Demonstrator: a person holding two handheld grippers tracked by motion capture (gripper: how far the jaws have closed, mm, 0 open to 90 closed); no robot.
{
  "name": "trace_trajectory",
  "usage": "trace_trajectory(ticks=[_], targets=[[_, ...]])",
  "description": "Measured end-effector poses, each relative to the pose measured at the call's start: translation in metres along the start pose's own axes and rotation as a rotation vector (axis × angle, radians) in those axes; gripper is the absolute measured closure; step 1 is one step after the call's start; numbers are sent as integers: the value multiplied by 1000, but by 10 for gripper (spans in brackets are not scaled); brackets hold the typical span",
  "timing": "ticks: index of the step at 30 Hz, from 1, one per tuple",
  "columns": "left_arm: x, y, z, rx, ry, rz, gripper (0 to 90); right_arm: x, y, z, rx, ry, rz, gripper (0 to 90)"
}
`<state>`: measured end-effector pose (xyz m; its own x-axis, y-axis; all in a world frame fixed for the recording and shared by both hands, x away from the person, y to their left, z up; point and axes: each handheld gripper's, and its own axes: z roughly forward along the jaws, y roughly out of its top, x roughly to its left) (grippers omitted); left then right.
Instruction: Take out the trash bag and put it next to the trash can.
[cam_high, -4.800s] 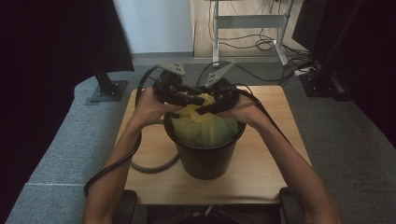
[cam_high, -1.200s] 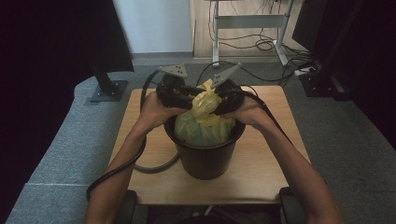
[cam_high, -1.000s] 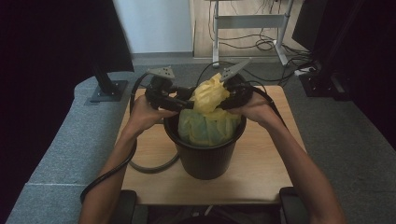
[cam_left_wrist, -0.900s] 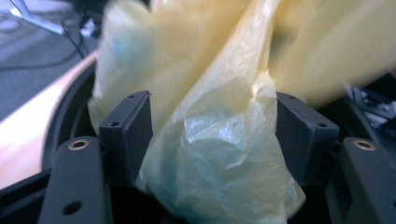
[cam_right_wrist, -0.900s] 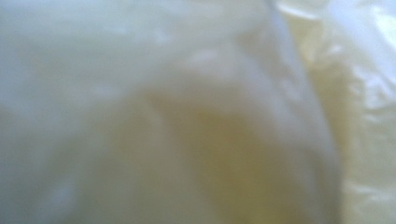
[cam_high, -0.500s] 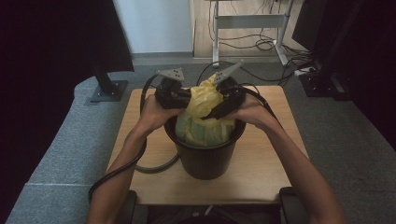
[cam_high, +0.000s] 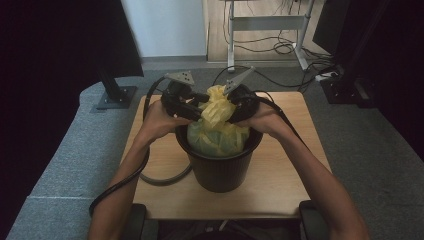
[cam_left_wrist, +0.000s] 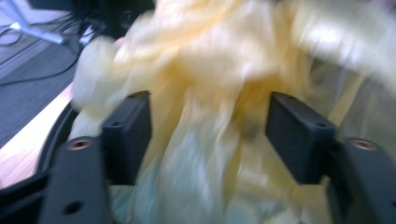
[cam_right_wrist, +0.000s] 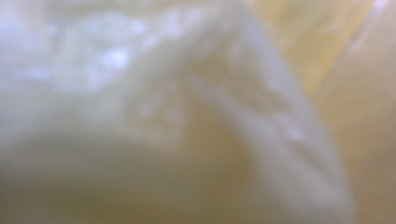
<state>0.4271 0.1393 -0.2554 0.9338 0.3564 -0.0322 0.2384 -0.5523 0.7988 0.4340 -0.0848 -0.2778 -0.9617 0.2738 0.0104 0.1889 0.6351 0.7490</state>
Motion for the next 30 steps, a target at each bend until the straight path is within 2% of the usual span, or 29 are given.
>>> trace_trajectory(ticks=[4,11,13,18,25,30], targets=[[6,-10,-4,4,21,-22,198,-6,0,-6,8,-8,18,757],[13,-22,-13,-25,40,-66,139,-12,0,-15,18,-14,30,756],[13,-24,-17,-33,49,-66,132,-13,1,-17,33,-31,27,756],[15,-33,-29,-41,83,-71,91,-17,2,-26,27,-51,33,756],[18,-50,-34,-15,143,-67,0,-20,5,-41,16,-71,41,756],[22,-67,-42,-28,157,-95,0,-21,9,-49,14,-80,42,755]])
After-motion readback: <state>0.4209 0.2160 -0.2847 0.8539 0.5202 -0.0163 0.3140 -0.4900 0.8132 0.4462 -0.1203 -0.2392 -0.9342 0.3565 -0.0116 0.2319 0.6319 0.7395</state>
